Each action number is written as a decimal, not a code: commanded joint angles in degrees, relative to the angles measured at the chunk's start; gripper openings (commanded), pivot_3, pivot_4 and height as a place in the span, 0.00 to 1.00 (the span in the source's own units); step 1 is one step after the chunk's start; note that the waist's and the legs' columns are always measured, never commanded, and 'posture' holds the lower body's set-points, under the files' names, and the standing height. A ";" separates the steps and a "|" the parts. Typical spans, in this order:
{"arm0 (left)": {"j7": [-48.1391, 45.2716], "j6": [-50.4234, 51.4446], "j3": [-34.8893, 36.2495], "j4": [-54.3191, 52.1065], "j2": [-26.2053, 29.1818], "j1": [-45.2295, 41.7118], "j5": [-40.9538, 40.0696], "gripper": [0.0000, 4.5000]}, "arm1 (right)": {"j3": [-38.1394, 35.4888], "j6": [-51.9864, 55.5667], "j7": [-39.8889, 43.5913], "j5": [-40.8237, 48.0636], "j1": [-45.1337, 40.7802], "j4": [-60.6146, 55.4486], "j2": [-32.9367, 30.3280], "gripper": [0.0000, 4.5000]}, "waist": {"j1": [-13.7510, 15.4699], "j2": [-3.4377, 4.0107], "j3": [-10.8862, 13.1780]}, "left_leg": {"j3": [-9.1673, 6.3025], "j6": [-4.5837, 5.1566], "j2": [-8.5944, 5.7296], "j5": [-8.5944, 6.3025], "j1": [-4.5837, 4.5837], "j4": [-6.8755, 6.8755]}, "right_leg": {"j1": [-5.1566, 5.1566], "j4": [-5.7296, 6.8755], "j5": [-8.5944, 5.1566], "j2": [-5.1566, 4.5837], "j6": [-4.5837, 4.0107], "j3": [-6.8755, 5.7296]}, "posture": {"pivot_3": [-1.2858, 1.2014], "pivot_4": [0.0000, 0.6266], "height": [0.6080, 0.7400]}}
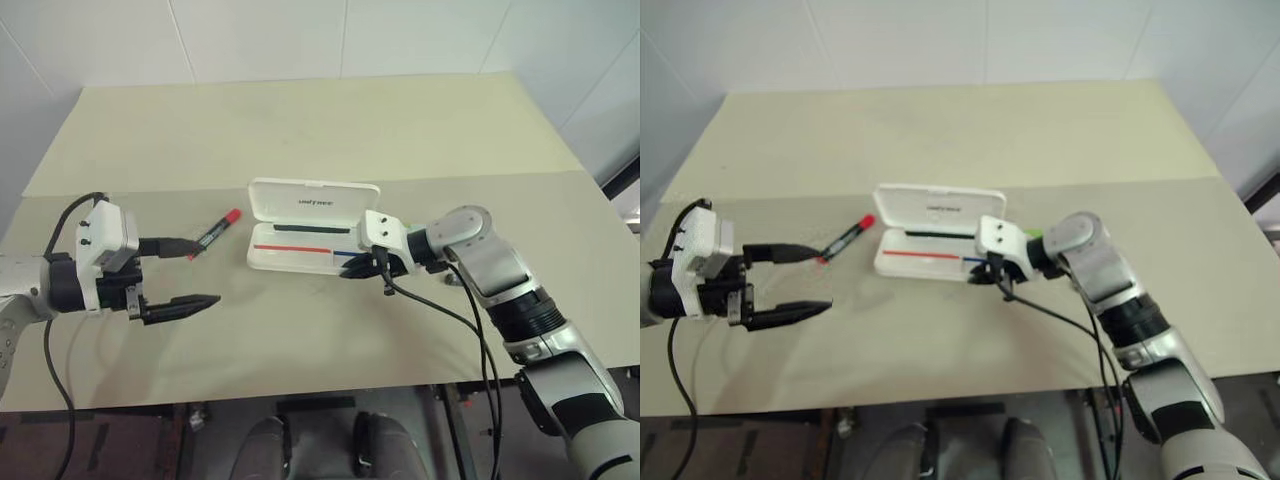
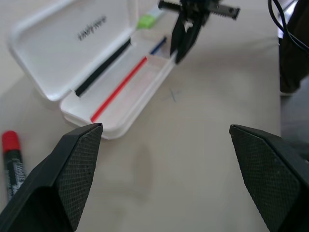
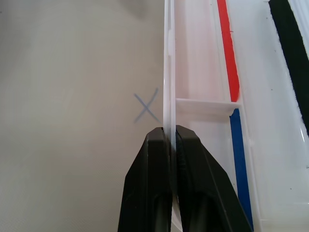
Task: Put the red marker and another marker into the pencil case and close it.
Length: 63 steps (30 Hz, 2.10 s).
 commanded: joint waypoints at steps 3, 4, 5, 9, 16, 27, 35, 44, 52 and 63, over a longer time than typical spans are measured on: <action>-1.08 0.55 1.25 -2.03 1.59 0.00 -1.45 1.00 | 1.73 -0.13 0.03 0.46 1.93 -6.94 -0.57 0.01 | 0.11 -0.01 0.00 | 0.08 0.02 -0.01 -0.04 0.01 0.01 | -0.02 -0.01 0.01 0.00 -0.02 0.11 | 0.52 0.24 1.00; -1.06 0.63 1.23 -2.15 1.62 0.09 -1.48 1.00 | 2.26 -0.47 0.00 0.13 2.34 -7.59 -0.81 0.01 | 0.14 -0.01 0.00 | 0.09 0.02 -0.01 -0.04 0.01 0.01 | -0.03 0.00 0.02 0.00 -0.03 0.12 | 0.52 0.24 1.00; -0.99 0.60 1.12 -2.23 1.58 0.18 -1.37 1.00 | 2.84 -0.95 0.03 -0.22 2.75 -8.20 -1.10 0.01 | 0.19 -0.01 0.00 | 0.10 0.02 0.00 -0.04 0.01 0.02 | -0.04 0.00 0.02 0.00 -0.03 0.12 | 0.52 0.24 1.00; -0.49 0.79 0.84 -2.37 1.40 -0.06 -1.33 1.00 | 3.91 -1.49 0.02 -0.49 3.48 -9.49 -1.58 0.01 | 0.30 -0.01 0.00 | 0.16 0.04 0.00 -0.05 0.01 0.03 | -0.07 -0.01 0.03 0.01 -0.06 0.17 | 0.52 0.24 1.00; -0.12 1.18 0.70 -2.62 1.40 -0.25 -1.43 1.00 | 4.97 -2.75 0.70 -0.79 3.53 -10.23 -2.15 0.01 | 0.47 -0.01 -0.01 | 0.18 0.05 0.00 -0.06 0.01 0.03 | -0.07 -0.01 0.04 0.01 -0.06 0.19 | 0.52 0.24 1.00; 0.49 1.62 0.85 -3.04 1.17 0.16 -1.46 1.00 | 6.33 -2.35 1.19 -1.05 4.10 -10.06 -3.02 0.34 | 0.46 -0.04 -0.02 | 0.20 0.06 0.00 -0.06 0.01 0.06 | -0.08 0.00 0.04 0.02 -0.07 0.21 | 0.52 0.24 1.00; 0.87 1.50 0.34 -3.17 0.65 -0.08 -1.63 1.00 | 3.88 3.42 1.35 3.43 3.81 -12.67 -2.34 0.40 | 0.47 -0.04 -0.02 | 0.21 0.06 0.00 -0.06 0.01 0.08 | -0.08 0.00 0.05 0.02 -0.08 0.23 | 0.52 0.24 1.00; 1.05 2.90 1.60 -5.65 0.39 1.13 -4.22 1.00 | -2.06 14.26 2.91 13.43 3.39 -20.03 -7.10 0.40 | 0.56 -0.05 -0.03 | 0.21 0.10 0.00 -0.12 0.00 0.15 | -0.06 0.00 0.05 0.02 -0.09 0.26 | 0.52 0.24 1.00; 7.36 6.45 5.88 -4.38 -0.24 -5.30 -10.15 1.00 | -5.74 16.80 1.54 17.57 1.79 -20.93 -9.79 0.40 | 0.60 -0.08 -0.01 | 0.21 0.09 0.05 -0.16 -0.02 0.31 | -0.06 0.05 0.06 0.04 -0.10 0.28 | 0.52 0.24 1.00; 12.83 3.45 10.30 4.36 0.44 -2.70 -1.00 1.00 | -9.15 17.80 -1.86 20.02 0.45 -20.62 -10.98 0.40 | 0.52 -0.11 -0.02 | 0.39 0.17 0.09 -0.31 -0.02 0.38 | -0.08 -0.01 0.07 0.10 -0.13 0.41 | 0.52 0.24 1.00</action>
